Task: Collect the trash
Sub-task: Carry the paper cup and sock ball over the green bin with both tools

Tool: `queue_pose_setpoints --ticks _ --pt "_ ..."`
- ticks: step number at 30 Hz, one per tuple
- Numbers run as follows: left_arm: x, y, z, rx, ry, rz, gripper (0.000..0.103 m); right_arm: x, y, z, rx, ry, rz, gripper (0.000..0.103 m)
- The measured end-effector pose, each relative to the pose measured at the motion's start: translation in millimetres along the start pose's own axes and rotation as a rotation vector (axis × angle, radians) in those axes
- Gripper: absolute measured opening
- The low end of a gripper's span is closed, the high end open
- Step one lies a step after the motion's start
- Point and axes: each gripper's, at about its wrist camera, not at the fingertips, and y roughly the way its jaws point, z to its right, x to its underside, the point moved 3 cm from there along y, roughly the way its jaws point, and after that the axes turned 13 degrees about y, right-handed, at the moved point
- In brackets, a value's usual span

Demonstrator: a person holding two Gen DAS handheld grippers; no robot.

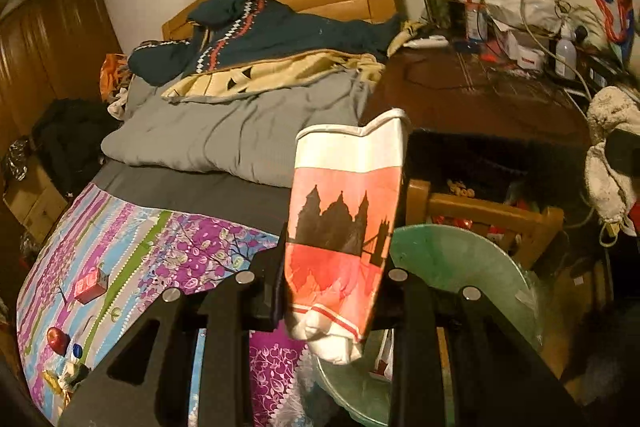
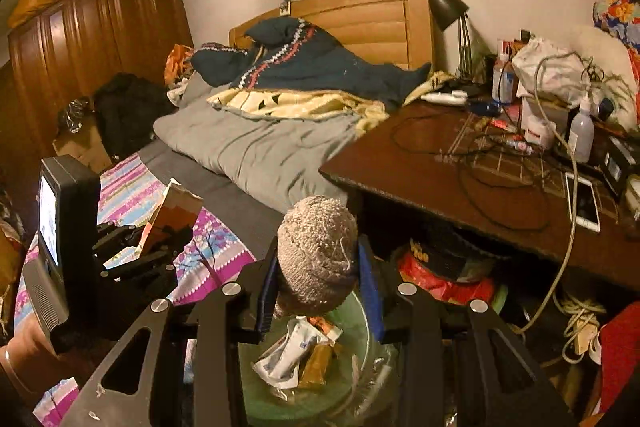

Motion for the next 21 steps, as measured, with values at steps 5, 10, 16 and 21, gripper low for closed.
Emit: queue_pose_setpoints --ticks 5,10,16,21 --pt "2.9 7.6 7.3 0.008 0.021 -0.019 0.026 12.8 10.6 -4.0 -0.006 -0.001 -0.044 0.038" --pt "6.4 13.5 9.4 0.024 0.016 -0.036 0.026 20.7 19.2 -9.2 -0.001 -0.01 -0.075 0.038" --pt "10.4 19.9 12.2 0.034 0.015 -0.054 0.026 24.4 24.2 -8.3 -0.006 0.015 -0.098 0.038" --pt "10.9 21.8 12.2 0.036 0.013 -0.059 0.026 26.7 29.2 -13.3 -0.016 0.011 -0.112 0.038"
